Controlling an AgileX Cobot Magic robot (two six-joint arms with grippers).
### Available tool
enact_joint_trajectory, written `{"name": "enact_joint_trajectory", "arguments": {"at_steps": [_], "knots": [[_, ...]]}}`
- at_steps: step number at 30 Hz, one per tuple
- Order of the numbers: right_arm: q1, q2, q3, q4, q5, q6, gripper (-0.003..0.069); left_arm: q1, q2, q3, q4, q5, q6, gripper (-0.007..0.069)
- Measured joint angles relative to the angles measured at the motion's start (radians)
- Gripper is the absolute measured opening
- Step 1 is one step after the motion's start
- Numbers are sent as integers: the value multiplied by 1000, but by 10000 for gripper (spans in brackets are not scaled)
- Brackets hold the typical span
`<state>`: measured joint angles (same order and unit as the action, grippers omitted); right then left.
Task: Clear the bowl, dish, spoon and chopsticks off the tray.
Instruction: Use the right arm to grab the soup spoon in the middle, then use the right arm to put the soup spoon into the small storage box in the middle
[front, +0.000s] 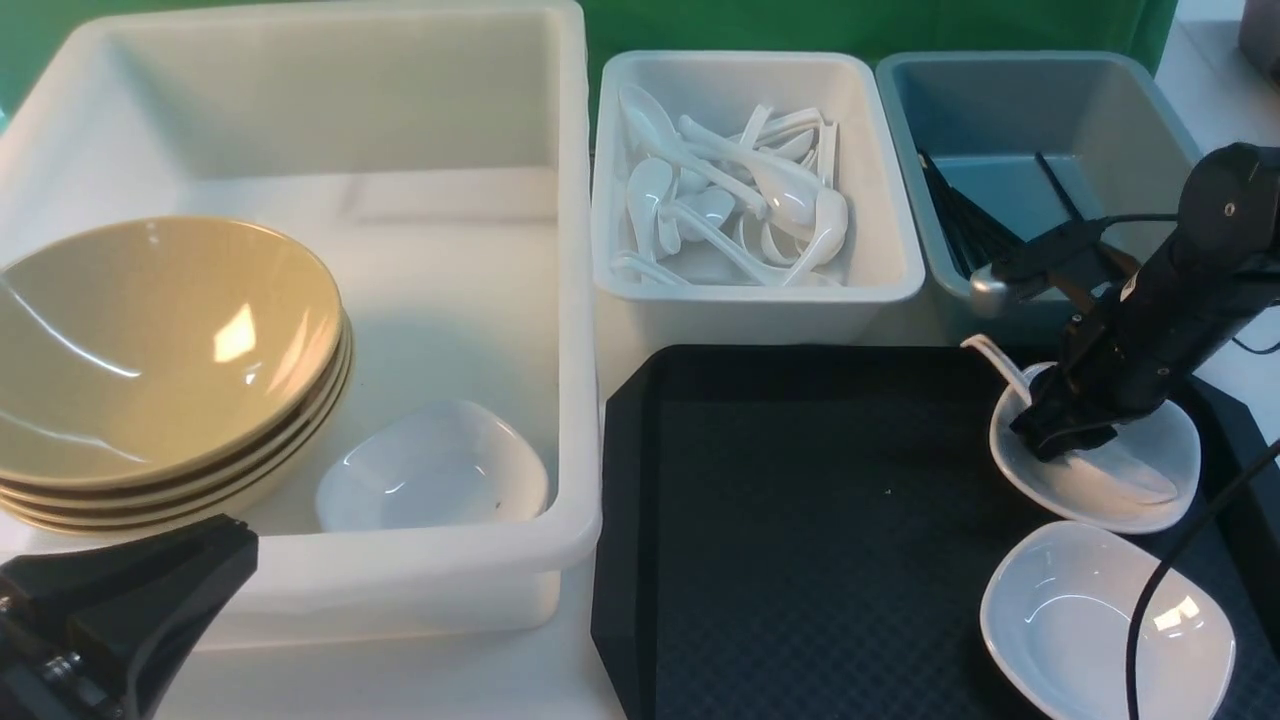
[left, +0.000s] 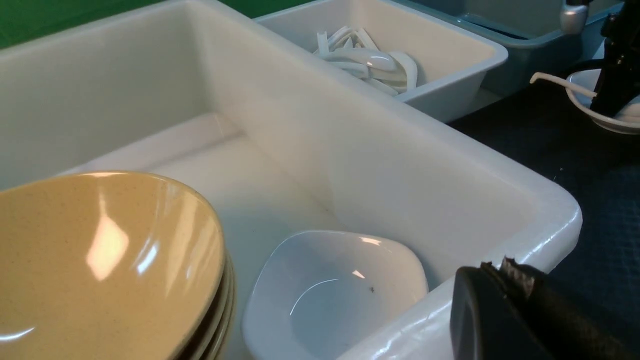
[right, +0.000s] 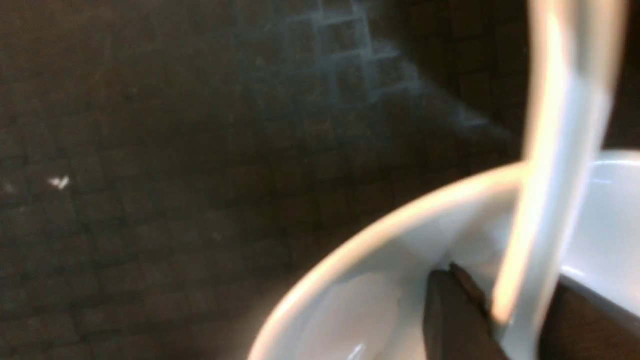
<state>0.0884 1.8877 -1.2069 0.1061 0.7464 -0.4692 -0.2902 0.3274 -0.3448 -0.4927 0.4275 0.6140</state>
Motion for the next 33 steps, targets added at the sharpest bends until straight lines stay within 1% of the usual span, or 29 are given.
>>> {"name": "enact_joint_trajectory", "arguments": {"at_steps": [5, 8, 11, 12, 13, 14, 15, 16, 18, 19, 20, 22, 26, 28, 31, 32, 33], "knots": [[1, -43, -12, 0, 94, -1, 221, 0, -3, 0, 0, -1, 0, -8], [8, -130, -50, 2, 146, -1, 215, 0, -3, 0, 6, -13, 0, -8], [28, -212, -111, 62, 155, -22, 148, 0, -3, 0, 15, -25, 0, -8], [45, -239, -143, 160, 91, -61, 146, 0, -3, 0, 27, -25, 0, -8], [59, -249, -163, 226, 29, -100, 146, 0, -3, 0, 31, -26, 0, -8], [76, -255, -183, 319, -57, -161, 146, 0, -3, 0, 36, -26, 0, -8], [80, -255, -189, 338, -75, -188, 146, 0, -3, 0, 38, -26, 0, -8], [112, -250, -204, 481, -205, -290, 145, 0, -3, 0, 44, -26, 0, -8], [171, -219, -212, 674, -415, -454, 145, 0, -3, 0, 48, -26, 0, -8], [177, -210, -212, 699, -451, -488, 145, 0, -3, 0, 48, -26, 0, -8], [205, -180, -214, 742, -532, -578, 145, 0, -3, 0, 48, -26, 0, -8], [239, -110, -215, 791, -685, -671, 141, 0, -3, 0, 49, -19, 0, -8], [251, -11, -226, 812, -746, -677, 140, 0, -3, 0, 52, -5, 0, -8], [251, 65, -248, 818, -726, -645, 139, 0, -3, 0, 52, -4, 0, -8], [251, 113, -267, 818, -682, -605, 141, 0, -3, 0, 52, -4, 0, -8], [253, 129, -276, 818, -653, -571, 168, 0, -3, 1, 52, -4, 0, -8], [253, 129, -277, 818, -646, -565, 184, 0, -3, 3, 52, -7, 0, -8]]}}
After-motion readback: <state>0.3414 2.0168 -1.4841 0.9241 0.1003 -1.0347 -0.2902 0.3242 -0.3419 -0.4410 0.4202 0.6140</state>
